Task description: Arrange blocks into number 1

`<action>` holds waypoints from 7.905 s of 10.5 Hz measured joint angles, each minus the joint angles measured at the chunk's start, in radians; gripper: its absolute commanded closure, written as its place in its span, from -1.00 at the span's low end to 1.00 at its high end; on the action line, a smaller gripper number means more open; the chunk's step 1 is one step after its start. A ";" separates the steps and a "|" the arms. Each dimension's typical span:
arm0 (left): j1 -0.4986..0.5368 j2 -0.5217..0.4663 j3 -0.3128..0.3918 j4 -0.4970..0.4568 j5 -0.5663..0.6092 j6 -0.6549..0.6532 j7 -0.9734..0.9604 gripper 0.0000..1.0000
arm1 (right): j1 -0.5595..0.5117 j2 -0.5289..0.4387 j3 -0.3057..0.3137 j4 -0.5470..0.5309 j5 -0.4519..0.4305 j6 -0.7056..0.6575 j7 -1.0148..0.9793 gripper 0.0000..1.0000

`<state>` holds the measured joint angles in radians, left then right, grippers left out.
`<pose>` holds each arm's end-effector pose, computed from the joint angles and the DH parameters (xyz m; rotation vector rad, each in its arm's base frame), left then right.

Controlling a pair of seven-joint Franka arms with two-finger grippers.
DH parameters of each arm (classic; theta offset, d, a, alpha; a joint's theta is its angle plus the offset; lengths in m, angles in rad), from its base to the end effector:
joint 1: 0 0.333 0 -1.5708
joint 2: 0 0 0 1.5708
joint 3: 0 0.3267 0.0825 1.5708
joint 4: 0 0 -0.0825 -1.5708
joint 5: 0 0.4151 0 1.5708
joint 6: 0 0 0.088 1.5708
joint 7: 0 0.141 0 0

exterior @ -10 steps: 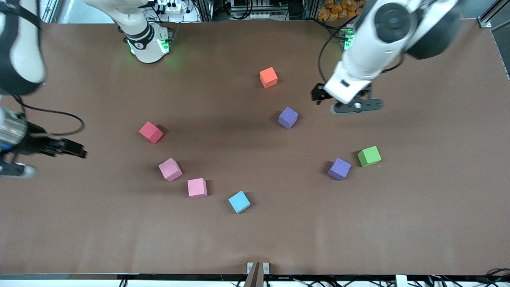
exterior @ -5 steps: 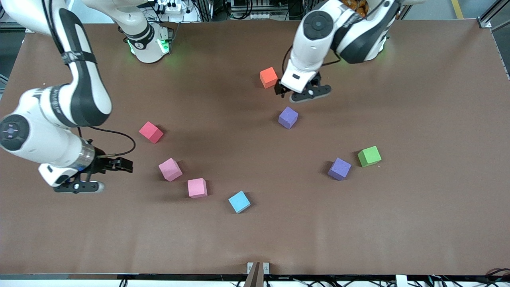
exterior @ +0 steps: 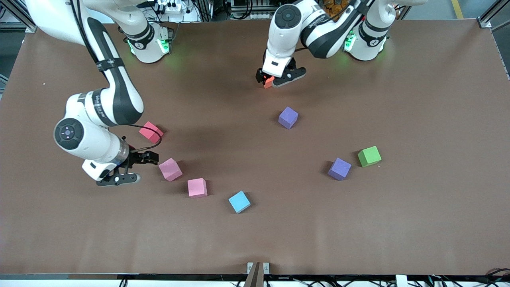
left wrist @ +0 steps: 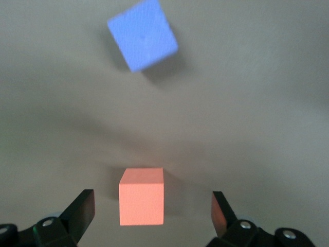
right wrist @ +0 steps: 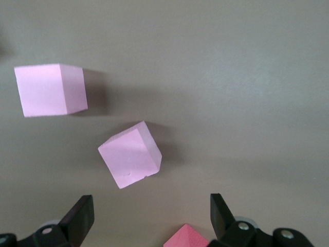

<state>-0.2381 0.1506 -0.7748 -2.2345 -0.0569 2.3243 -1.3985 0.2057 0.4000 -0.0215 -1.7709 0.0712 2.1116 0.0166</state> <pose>0.2909 -0.4760 0.2766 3.0286 0.6609 -0.2232 0.6595 0.1291 0.2897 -3.0881 -0.2019 0.0990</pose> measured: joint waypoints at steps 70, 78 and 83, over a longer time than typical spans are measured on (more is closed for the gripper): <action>-0.004 0.334 0.249 0.134 0.277 0.128 -0.312 1.00 | 0.878 -0.030 0.172 -0.428 -0.173 0.458 1.265 -0.65; -0.008 0.307 0.246 0.147 0.277 0.129 -0.289 1.00 | 0.771 -0.088 0.250 -0.438 -0.174 0.447 1.290 -0.99; -0.061 0.293 0.239 0.151 0.312 0.129 -0.245 1.00 | 0.501 -0.338 0.426 -0.607 -0.184 0.341 1.296 -0.99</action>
<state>-0.2993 0.4439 -0.5354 -2.0835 0.2555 2.4530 -1.6437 0.7068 0.0619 0.4043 -2.3776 -0.1129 2.4530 1.3125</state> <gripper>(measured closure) 0.463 0.004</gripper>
